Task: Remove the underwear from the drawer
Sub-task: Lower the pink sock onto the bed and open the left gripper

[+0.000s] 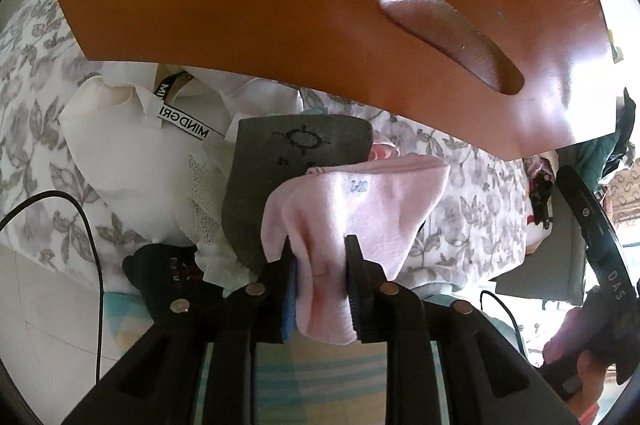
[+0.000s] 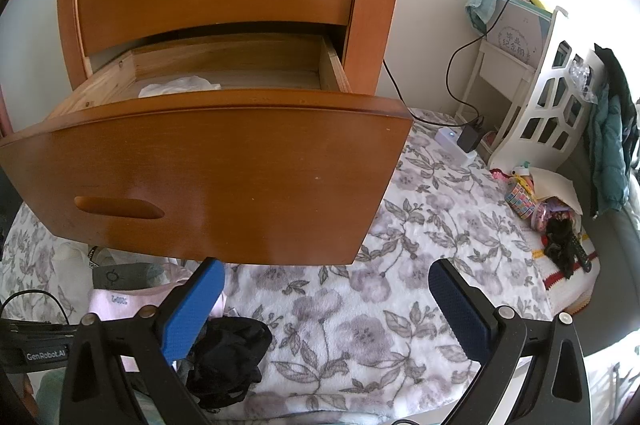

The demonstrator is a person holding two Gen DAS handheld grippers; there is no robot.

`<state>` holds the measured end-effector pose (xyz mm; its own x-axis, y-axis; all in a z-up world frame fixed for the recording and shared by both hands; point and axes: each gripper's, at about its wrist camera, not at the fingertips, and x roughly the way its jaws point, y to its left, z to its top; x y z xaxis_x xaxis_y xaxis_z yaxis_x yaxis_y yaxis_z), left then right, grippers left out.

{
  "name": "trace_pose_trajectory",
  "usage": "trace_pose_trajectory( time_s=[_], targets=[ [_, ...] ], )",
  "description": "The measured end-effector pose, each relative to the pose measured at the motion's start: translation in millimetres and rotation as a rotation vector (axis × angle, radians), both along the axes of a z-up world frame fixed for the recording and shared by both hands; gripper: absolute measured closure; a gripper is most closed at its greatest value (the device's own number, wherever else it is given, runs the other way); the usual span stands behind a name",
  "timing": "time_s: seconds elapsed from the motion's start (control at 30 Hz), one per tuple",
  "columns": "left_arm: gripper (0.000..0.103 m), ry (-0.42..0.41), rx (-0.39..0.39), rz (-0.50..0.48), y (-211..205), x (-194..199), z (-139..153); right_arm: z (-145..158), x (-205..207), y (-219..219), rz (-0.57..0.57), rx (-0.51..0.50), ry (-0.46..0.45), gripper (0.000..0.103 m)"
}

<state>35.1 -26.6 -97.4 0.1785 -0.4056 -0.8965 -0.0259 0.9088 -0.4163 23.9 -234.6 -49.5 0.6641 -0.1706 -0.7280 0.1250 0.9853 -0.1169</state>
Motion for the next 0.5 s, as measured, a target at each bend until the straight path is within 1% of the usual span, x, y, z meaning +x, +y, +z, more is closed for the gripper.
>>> trace_pose_trajectory(
  time_s=[0.07, 0.2, 0.37, 0.43, 0.5],
  targets=[
    [0.071, 0.006, 0.004, 0.001, -1, 0, -1, 0, 0, 0, 0.000, 0.000, 0.000, 0.000],
    [0.065, 0.009, -0.003, -0.010, -1, -3, -1, -1, 0, 0, 0.000, 0.000, 0.000, 0.000],
    [0.051, -0.015, -0.010, -0.023, -4, -7, 8, -1, 0, 0, 0.000, 0.000, -0.001, 0.000],
    [0.048, -0.026, -0.014, -0.025, -5, -8, 12, -1, 0, 0, 0.000, 0.000, -0.001, 0.000],
    [0.041, -0.035, -0.016, -0.024, -3, -9, 16, -1, 0, 0, 0.000, 0.000, -0.001, 0.000]
  ],
)
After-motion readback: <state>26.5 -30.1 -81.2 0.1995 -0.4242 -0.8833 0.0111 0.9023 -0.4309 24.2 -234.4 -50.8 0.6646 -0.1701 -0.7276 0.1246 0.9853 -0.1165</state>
